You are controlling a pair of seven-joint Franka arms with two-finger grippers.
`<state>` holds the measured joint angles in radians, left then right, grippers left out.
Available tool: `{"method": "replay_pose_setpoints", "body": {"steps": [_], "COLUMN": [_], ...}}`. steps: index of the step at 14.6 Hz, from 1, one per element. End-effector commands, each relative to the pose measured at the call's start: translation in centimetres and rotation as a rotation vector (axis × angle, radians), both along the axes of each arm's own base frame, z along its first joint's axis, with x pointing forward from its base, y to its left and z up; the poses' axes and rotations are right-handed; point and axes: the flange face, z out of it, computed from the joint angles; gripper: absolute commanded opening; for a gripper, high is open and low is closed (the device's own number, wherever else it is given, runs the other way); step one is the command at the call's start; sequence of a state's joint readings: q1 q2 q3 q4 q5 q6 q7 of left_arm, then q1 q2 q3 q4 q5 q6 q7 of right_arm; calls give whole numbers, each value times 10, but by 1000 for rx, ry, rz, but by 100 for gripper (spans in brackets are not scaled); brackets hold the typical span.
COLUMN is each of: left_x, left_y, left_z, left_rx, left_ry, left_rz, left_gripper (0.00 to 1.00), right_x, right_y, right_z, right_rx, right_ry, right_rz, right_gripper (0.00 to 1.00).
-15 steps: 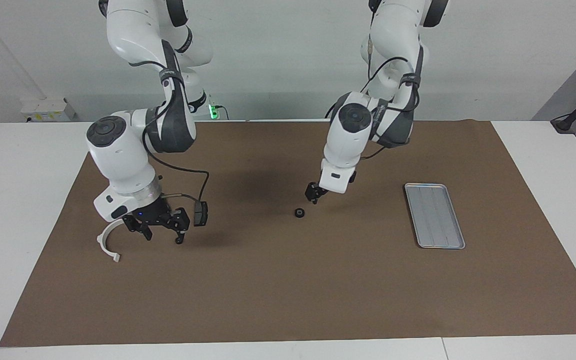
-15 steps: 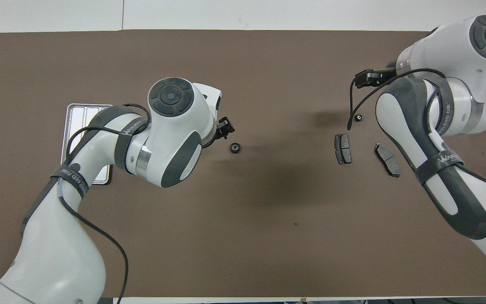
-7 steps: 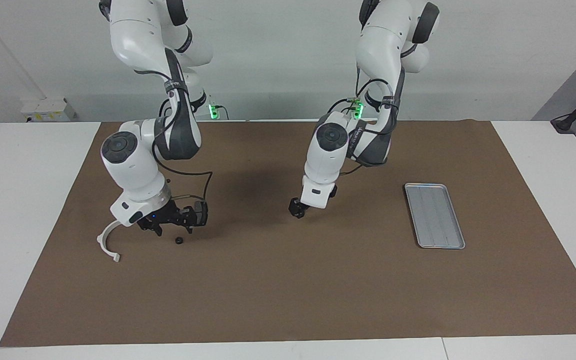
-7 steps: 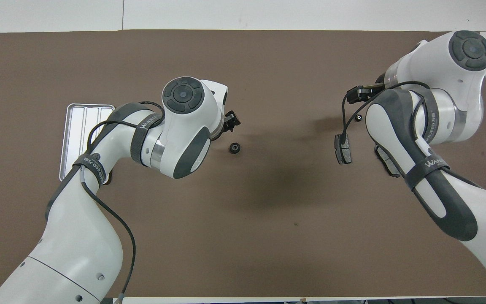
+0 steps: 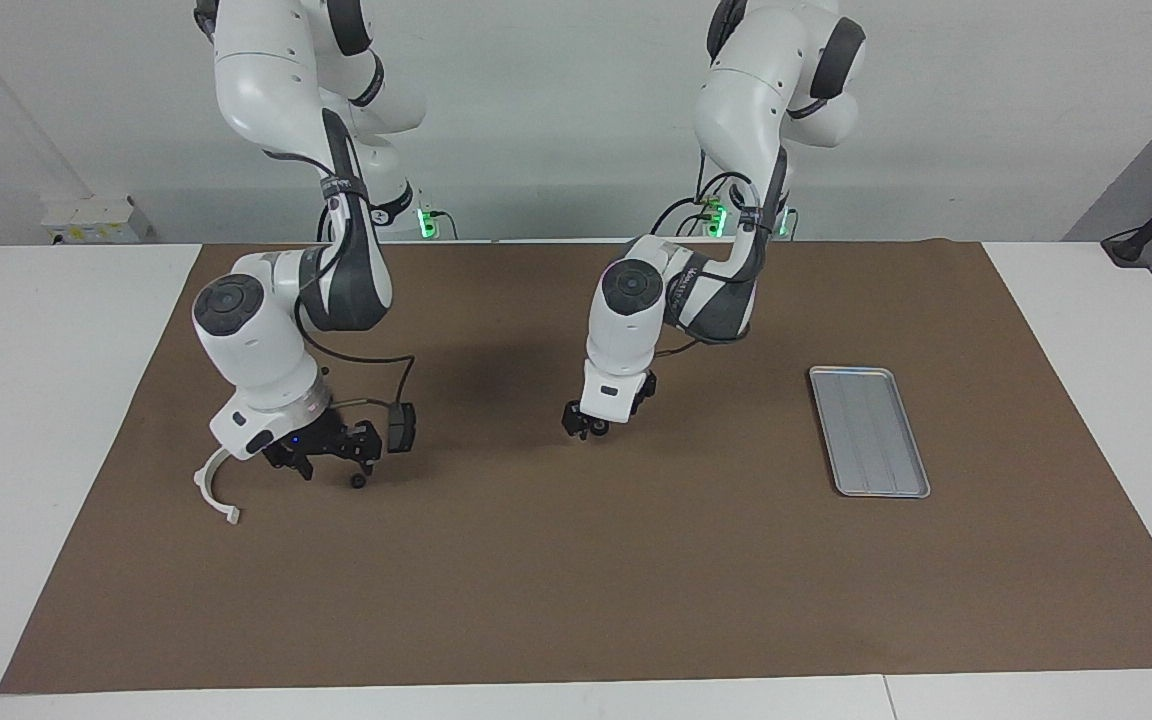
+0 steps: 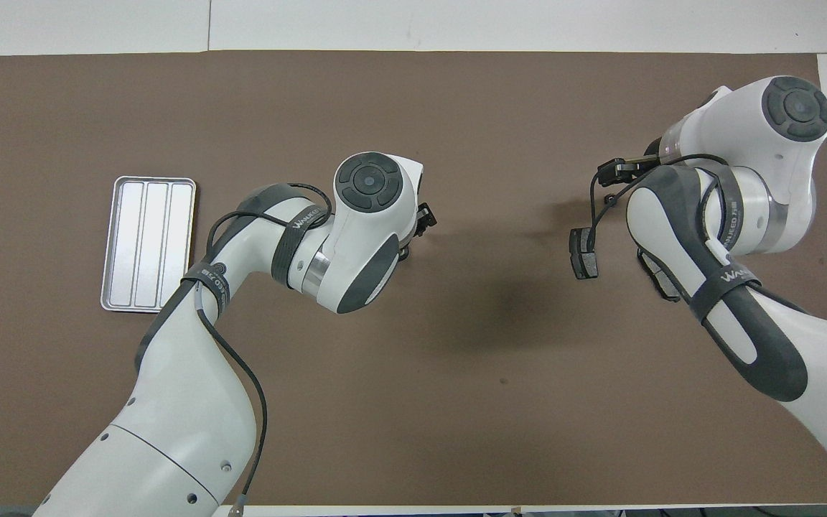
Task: Pick bearing gear from pile to tray
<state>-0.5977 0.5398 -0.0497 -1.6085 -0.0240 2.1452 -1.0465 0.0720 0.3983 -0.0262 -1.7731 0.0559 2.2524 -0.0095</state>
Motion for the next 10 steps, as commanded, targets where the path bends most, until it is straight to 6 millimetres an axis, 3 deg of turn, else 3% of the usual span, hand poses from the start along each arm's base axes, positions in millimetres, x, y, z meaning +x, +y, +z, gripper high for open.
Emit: {"method": "replay_pose_setpoints", "body": {"steps": [1,9,10], "left_x": [2,-8,-8], "left_y": [-3,-9,-9], "left_z": [-5,-21,-21], "left_rx": [13,18,17], "left_ry": [-22,-20,-21], "left_rz": [7,8,8], "left_gripper": [91,91,84], "right_x": [-1,-8,-8], "right_y": [-3,6,7], "right_z": [-12,-45,-47], "right_rx": [11,8,8], "right_ry": [-1,5,8], "right_rz": [23,28,30], "right_gripper": [92,89,88]}}
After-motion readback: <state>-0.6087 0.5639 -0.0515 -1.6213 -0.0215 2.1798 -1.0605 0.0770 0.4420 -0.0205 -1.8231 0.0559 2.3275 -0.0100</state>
